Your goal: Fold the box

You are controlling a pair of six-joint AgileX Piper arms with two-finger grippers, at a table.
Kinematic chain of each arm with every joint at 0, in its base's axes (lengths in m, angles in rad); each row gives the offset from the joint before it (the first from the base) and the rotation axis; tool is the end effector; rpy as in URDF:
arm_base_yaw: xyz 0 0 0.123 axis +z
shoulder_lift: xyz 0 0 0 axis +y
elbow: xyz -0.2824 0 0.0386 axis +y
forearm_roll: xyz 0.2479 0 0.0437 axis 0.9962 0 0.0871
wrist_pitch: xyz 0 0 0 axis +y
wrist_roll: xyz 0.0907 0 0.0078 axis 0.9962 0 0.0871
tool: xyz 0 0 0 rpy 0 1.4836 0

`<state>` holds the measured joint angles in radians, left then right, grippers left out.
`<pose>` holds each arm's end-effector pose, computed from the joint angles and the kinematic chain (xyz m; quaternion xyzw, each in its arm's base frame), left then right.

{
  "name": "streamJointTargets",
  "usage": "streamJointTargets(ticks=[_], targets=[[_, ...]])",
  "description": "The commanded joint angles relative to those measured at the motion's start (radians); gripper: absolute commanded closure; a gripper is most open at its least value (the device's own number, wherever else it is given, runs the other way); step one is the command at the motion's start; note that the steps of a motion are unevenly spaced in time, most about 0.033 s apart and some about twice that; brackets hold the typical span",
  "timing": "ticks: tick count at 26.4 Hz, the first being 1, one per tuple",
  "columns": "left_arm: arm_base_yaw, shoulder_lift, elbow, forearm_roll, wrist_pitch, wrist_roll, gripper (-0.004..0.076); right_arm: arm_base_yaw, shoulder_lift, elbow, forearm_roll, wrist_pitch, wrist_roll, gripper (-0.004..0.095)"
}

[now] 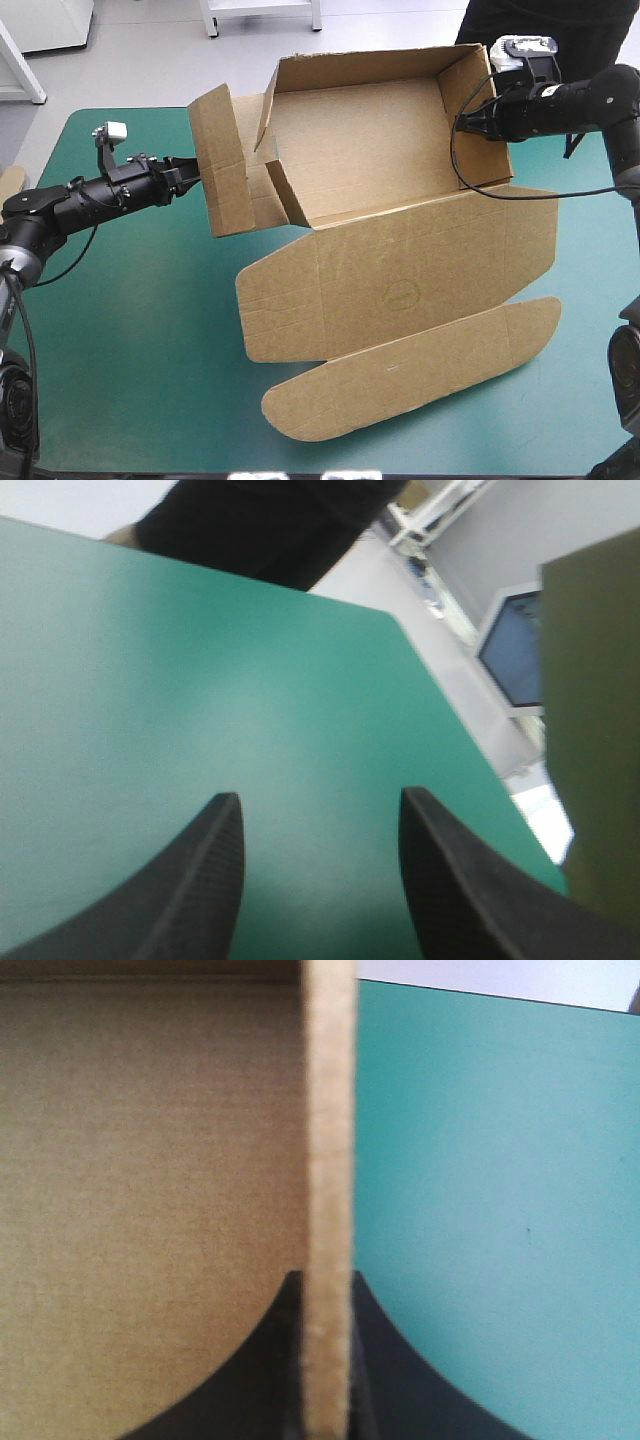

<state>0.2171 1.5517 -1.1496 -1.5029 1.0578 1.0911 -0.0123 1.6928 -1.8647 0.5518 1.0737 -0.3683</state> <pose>0.3287 -0.0086 0.3304 0.0589 0.7750 -0.4521 0.4376 0.3693 0.0374 0.4292 -0.1265 0.8858 0.1984 0.3999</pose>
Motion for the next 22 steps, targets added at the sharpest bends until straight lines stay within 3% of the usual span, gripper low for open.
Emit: streamJointTargets(ticks=[1,6,22], targets=[[-0.047,-0.037,-0.025,-0.260,0.171,0.060,0.0374,-0.006,-0.025,-0.029,0.042,-0.052,0.003,0.0925],[-0.130,-0.037,-0.047,-0.340,0.234,0.056,0.0374,-0.006,-0.009,-0.029,0.034,-0.064,0.003,0.0925],[-0.239,-0.037,-0.238,-0.302,0.176,-0.051,0.0374,-0.006,0.003,-0.029,0.026,-0.064,0.019,0.0925]])
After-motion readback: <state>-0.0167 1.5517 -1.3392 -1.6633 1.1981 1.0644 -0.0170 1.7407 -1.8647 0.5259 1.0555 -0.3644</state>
